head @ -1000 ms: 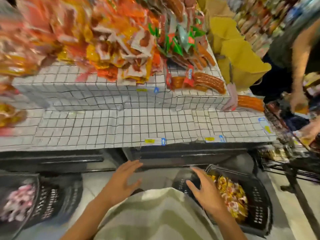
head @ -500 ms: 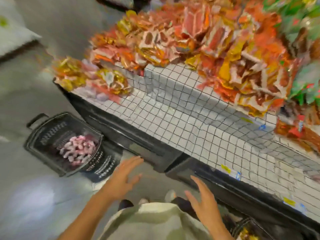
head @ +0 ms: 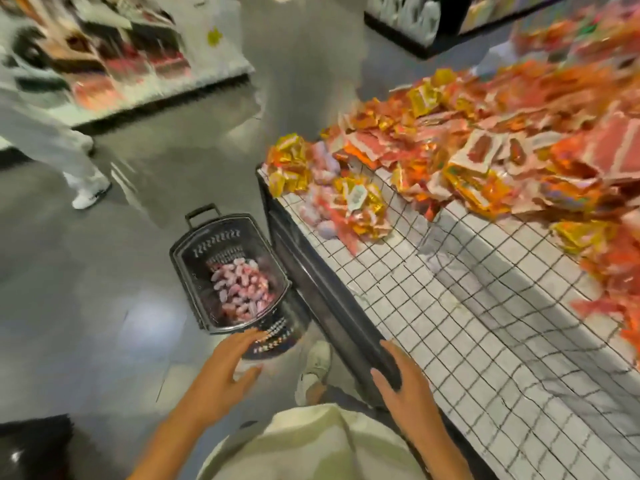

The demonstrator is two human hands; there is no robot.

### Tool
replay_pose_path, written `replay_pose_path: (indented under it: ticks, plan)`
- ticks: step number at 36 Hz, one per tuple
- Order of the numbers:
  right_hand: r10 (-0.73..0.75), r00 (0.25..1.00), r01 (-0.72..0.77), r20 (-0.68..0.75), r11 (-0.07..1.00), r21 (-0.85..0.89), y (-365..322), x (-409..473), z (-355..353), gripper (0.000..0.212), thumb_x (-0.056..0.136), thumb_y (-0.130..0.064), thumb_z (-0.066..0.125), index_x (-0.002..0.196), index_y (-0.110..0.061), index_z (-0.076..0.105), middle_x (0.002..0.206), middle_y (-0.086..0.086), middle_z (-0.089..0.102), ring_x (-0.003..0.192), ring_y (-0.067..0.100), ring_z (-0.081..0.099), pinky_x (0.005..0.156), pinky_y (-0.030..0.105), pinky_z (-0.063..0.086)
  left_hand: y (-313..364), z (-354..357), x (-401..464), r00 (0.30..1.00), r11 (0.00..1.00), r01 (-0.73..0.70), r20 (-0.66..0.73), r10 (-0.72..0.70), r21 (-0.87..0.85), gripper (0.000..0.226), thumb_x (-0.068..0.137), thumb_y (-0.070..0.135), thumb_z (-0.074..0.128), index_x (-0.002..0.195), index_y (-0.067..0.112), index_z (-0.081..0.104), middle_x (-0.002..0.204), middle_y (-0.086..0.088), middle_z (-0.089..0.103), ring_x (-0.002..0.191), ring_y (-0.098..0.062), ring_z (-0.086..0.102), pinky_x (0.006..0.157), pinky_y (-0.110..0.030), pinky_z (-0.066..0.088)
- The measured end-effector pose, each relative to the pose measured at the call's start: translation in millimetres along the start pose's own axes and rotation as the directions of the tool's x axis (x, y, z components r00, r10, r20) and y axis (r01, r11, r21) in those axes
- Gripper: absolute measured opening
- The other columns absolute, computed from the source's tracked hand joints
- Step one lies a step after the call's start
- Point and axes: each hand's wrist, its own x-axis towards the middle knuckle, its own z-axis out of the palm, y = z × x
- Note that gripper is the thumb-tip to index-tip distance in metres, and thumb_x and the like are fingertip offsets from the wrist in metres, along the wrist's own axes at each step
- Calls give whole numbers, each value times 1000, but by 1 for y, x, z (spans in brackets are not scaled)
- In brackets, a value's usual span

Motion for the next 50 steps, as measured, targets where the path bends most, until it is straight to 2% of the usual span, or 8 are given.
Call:
replay_pose_path:
  ticks: [6,12,19,23,29,39,42,50]
  plan:
    - [-113,991,114,77,993,-10,-46,95,-10,54,98,-34,65,148,-31,46,146,-18,47,135,3,45,114,25,39,9,-30,59,989,994,104,-103,-107,-34,55,92,19,70,138,38,44,141,15,46,130,-8,45,109,-24,33]
    - [-181,982,179,48,983,47,-88,174,-32,56,99,-30,64,150,-28,42,145,-20,41,140,7,42,116,34,39,36,-62,146,998,996,42,-54,-38,74,51,97,24,64,144,29,45,146,13,41,138,-12,39,115,-32,33]
    - [-176,973,189,-149,979,80,-116,237,-47,62,97,-32,67,152,-28,38,161,-11,29,146,8,31,107,7,33,73,-82,223,999,1000,-21,-47,22,11,52,98,26,62,146,32,44,147,20,36,139,0,30,118,-28,24]
    - [15,960,57,-279,967,248,-119,263,-43,72,94,-27,70,155,-20,32,163,-5,23,149,18,30,114,40,43,71,-82,244,999,999,-46,7,46,-16,51,99,25,59,145,37,41,151,20,34,142,-1,27,120,-31,23]
    - [430,878,-253,-209,789,560,-138,295,-31,97,87,-39,78,160,-14,19,162,10,27,140,20,38,101,25,31,46,-87,261,992,999,-43,123,38,33,54,100,26,58,150,28,39,159,7,33,150,-14,24,124,-43,22]
    - [658,753,-388,-6,451,804,-156,320,-27,83,67,-32,94,136,-3,58,123,17,69,108,35,70,91,52,59,20,-121,287,983,996,-84,165,81,11,54,97,21,61,145,34,40,151,12,40,143,-8,33,120,-33,28]
    - [684,729,-355,-6,386,851,-159,312,-31,59,72,-24,91,124,-9,67,108,10,75,92,27,73,73,42,63,19,-126,294,977,993,-114,179,114,-11,50,99,27,60,141,43,37,148,16,41,139,-4,35,117,-29,29]
    - [668,743,-103,-29,157,982,-162,280,-29,43,87,-4,75,127,-14,64,117,11,74,110,31,70,98,56,54,43,-115,324,924,969,-244,312,219,42,51,99,28,61,146,28,44,147,13,46,139,-4,38,113,-17,26]
